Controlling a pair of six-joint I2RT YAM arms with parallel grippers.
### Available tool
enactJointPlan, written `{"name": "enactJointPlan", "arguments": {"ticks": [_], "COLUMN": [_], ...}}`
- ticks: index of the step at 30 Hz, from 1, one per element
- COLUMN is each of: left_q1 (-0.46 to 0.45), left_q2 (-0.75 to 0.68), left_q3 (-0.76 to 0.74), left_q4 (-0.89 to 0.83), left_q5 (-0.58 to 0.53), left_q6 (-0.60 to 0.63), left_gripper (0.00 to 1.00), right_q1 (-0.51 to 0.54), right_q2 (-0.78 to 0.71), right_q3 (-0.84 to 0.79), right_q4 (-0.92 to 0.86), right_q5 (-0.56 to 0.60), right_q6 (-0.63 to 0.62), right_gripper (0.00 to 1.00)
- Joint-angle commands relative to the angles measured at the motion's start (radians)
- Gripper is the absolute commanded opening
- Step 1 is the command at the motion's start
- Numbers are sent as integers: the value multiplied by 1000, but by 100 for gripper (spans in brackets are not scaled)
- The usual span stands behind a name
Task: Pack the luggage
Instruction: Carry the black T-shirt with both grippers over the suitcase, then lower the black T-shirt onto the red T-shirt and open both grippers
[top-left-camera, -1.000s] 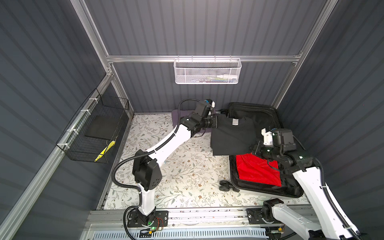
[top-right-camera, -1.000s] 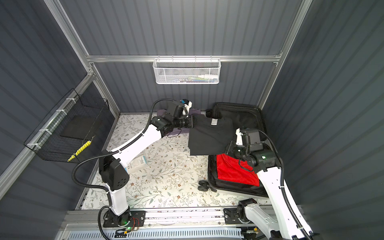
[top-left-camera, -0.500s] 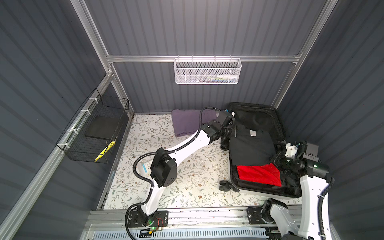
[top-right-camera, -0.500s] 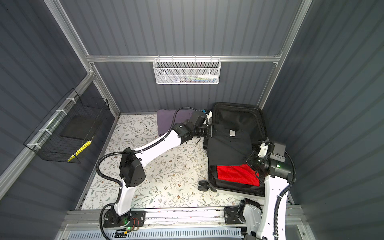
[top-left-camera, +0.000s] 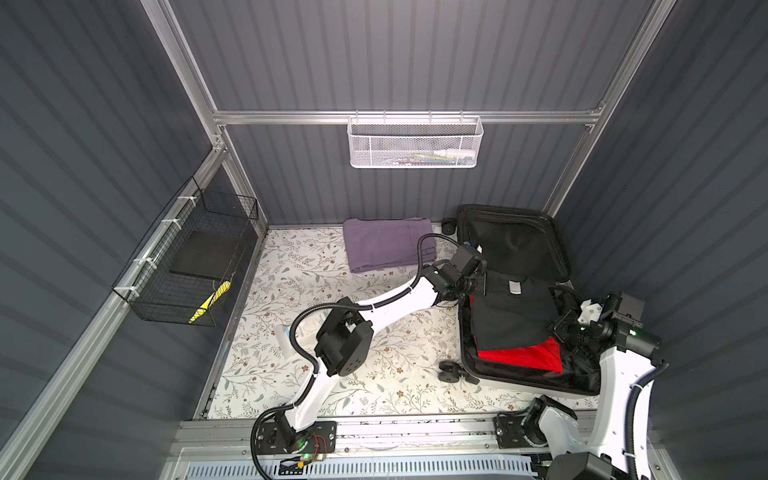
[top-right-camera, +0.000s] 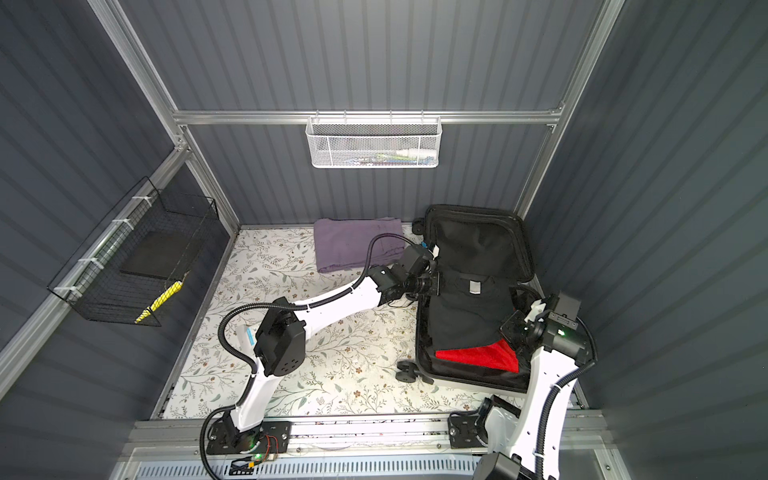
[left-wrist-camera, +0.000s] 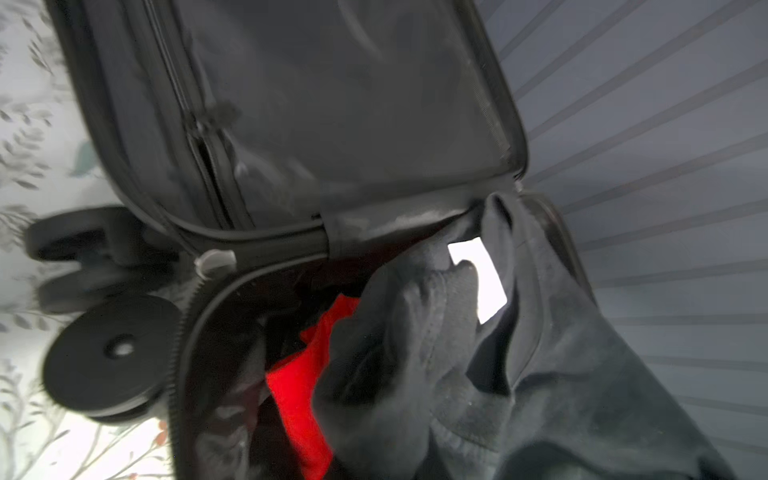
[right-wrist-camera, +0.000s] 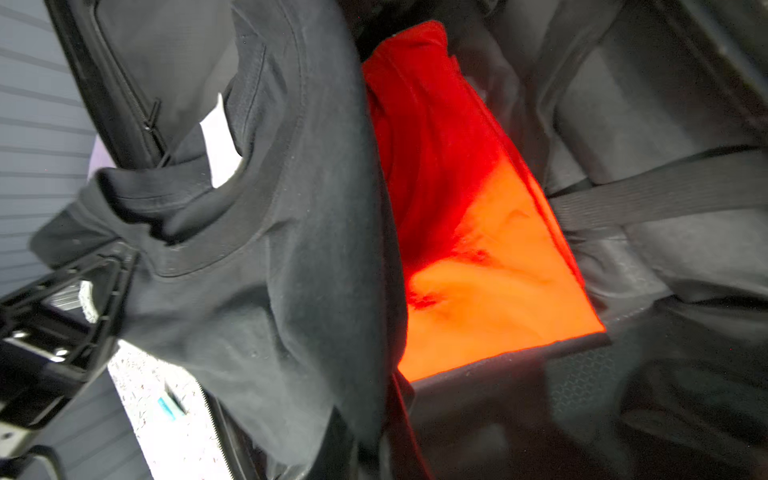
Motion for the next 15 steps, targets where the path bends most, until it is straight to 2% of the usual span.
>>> {"name": "enactJointPlan", "arguments": {"ticks": [1, 10, 13, 14, 15], "left_q1": [-13, -19, -20, -20, -20], "left_q2": [33, 103, 115, 115, 115], "left_q3": [-8, -8, -8, -8, -8], "left_q4": [49, 88, 90, 90, 87], "left_q5": [-4, 28, 38, 42, 47], "left_q6": [-25, -55, -55, -52, -50], "left_gripper": [0, 0, 0, 2, 13], "right_q1": [-6, -6, -7, -7, -7], "right_q2": [17, 65, 72, 72, 69], "right_q3": [-5, -11, -7, -2, 1], "right_q4": [1, 1, -1, -3, -4], "right_q5": [29, 38, 38, 72, 84], "right_q6": [-14, -8, -1, 2, 6], "right_gripper": [0, 1, 42, 51, 57]}}
